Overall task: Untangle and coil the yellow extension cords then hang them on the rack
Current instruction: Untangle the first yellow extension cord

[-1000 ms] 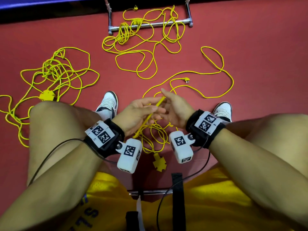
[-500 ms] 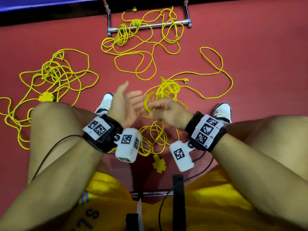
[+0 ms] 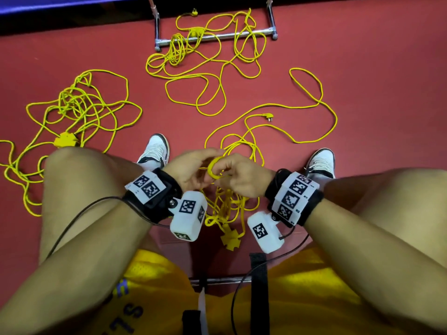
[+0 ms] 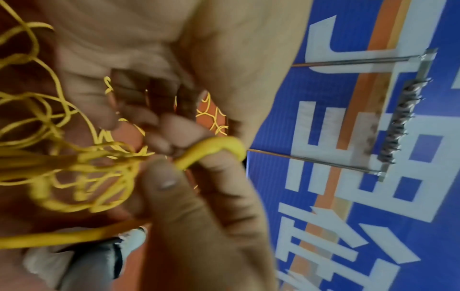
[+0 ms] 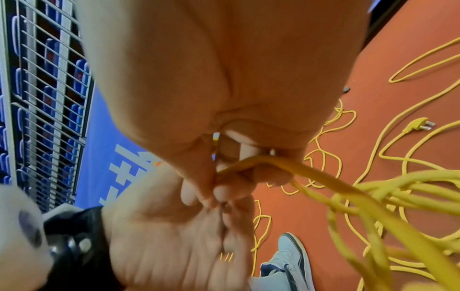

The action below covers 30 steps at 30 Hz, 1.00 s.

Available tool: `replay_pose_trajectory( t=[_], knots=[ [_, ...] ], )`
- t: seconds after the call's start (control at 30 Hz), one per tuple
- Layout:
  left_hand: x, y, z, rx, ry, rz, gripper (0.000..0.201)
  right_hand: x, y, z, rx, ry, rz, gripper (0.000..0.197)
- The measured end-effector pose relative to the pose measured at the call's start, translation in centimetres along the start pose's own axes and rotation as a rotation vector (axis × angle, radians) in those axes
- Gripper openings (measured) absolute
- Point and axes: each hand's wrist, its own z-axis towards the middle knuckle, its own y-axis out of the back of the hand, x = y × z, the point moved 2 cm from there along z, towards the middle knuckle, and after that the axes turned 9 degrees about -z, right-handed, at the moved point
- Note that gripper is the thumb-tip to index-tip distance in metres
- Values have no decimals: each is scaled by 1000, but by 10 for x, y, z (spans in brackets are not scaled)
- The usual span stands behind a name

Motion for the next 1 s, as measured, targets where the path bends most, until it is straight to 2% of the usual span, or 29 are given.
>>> replay_pose_trajectory(
  t=[0.07, 0.17, 0.23, 0.3, 0.37, 0.4, 0.47, 0.5, 0.57, 0.63, 0.7, 0.77, 0.83, 0.87, 0.93, 1.0],
  knots=[
    [9, -4, -1, 16, 152, 113, 36, 3, 3, -3, -14, 0, 28, 29],
    [12, -9, 0, 73, 201, 52, 52, 6, 0, 1, -35, 27, 77, 15],
    [8, -10, 3, 115, 163, 5, 50, 7, -4, 3, 19, 11, 18, 19],
    [6, -11, 6, 118, 91, -6, 34, 9, -5, 0, 82, 25, -79, 13],
    [3, -10, 8, 80, -55, -53, 14, 6, -6, -3, 161, 1, -184, 16],
    [0, -9, 9, 70, -142, -71, 13, -1, -6, -3, 180, -35, -256, 16],
    [-7, -9, 8, 91, -291, -40, 21, -17, -5, 3, 89, -153, -364, 15],
    [-9, -10, 5, 118, -343, -21, 25, -24, -1, 5, -28, -238, -325, 18],
    [-8, -13, 3, 180, -419, 14, 31, -29, 7, 8, -270, -383, 41, 17],
    [-6, -17, 1, 200, -496, 71, 35, -30, 12, 9, -344, -445, 405, 15],
    [-6, -17, 3, 140, -583, 159, 37, -27, 16, 8, -430, -469, 495, 14],
    [-8, -14, 6, 69, -661, 276, 36, -23, 21, 6, -551, -427, 592, 13],
    [-7, -13, 4, 113, -686, 368, 36, -20, 23, 7, -487, -392, 723, 21],
    [-5, -15, 3, 170, -698, 423, 35, -20, 24, 7, -437, -383, 731, 31],
    [-1, -17, 0, 272, -736, 596, 25, -26, 23, 11, -444, -380, 608, 44],
    [2, -20, 0, 319, -719, 759, 18, -36, 20, 16, -524, -404, 473, 35]
  ],
)
